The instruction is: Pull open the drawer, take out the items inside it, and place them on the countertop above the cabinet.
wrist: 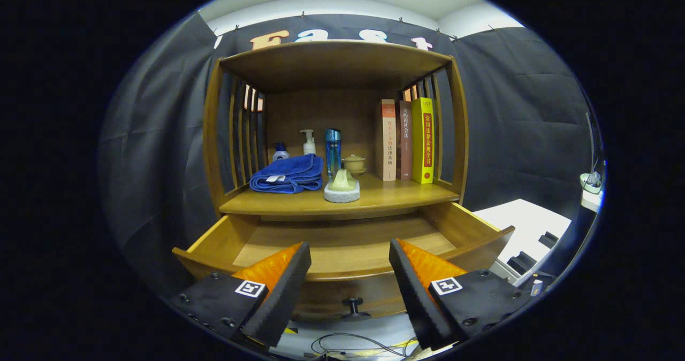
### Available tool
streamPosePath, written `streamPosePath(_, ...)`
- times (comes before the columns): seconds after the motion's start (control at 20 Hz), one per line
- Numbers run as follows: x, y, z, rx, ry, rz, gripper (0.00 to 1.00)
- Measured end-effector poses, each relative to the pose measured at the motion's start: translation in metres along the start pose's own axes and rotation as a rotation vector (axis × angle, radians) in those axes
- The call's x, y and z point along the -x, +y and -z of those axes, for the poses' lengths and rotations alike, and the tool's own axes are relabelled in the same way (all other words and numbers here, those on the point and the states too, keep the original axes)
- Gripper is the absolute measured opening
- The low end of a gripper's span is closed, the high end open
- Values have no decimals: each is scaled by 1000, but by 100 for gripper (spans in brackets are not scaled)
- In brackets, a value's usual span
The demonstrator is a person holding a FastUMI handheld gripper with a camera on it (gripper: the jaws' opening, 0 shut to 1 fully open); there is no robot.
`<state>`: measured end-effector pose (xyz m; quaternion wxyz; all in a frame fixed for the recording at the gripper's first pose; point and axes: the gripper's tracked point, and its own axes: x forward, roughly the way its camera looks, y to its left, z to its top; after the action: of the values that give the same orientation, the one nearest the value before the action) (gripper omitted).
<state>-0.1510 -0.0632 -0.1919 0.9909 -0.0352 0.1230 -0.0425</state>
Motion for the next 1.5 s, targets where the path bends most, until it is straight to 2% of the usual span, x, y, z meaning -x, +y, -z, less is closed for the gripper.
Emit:
streamPosePath(0.6,9,1,55,10,76,-4,97)
streamPosePath(1.5,-17,6,53,7,71,7,95)
